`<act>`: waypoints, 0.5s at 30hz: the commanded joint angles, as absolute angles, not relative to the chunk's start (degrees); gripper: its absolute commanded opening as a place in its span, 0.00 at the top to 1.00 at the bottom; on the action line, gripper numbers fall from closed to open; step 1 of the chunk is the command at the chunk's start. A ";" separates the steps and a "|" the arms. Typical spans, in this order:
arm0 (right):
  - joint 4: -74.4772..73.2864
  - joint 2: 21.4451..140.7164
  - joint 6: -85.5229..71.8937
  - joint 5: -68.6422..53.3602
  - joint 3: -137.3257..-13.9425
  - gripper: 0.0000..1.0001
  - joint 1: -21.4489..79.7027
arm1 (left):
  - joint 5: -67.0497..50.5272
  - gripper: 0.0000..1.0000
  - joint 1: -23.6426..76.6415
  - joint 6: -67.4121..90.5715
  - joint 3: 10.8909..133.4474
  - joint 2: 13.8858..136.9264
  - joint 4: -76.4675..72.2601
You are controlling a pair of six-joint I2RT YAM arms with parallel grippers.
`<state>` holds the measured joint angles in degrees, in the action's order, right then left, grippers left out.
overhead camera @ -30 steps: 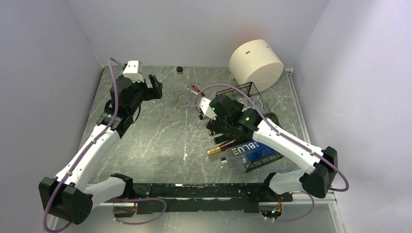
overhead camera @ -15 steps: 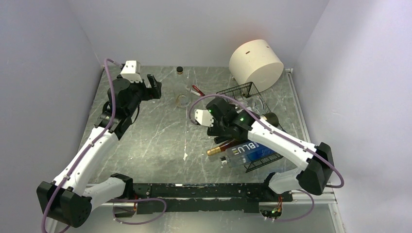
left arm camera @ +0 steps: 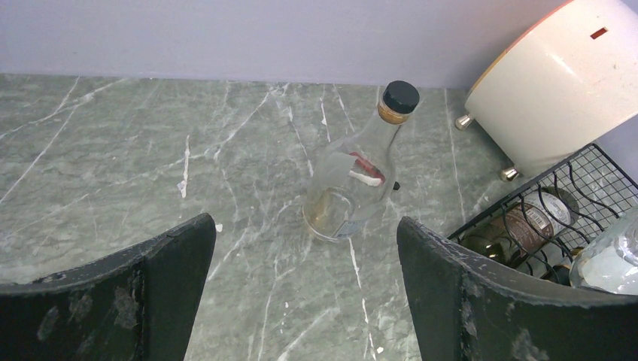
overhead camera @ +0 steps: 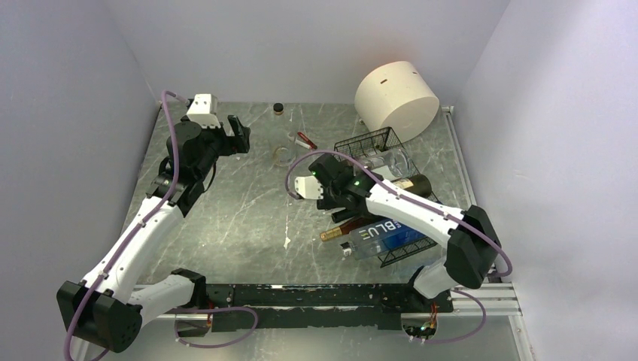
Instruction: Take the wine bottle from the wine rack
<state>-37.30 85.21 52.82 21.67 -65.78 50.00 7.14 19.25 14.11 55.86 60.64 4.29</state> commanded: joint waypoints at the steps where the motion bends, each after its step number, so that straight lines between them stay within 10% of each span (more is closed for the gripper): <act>1: -34.34 86.05 56.33 24.31 -64.97 0.37 49.62 | 7.59 0.06 19.60 13.44 57.90 60.04 4.12; 15: -33.27 82.60 56.07 24.02 -65.84 0.77 49.73 | 7.29 0.06 19.60 13.58 57.83 60.49 4.14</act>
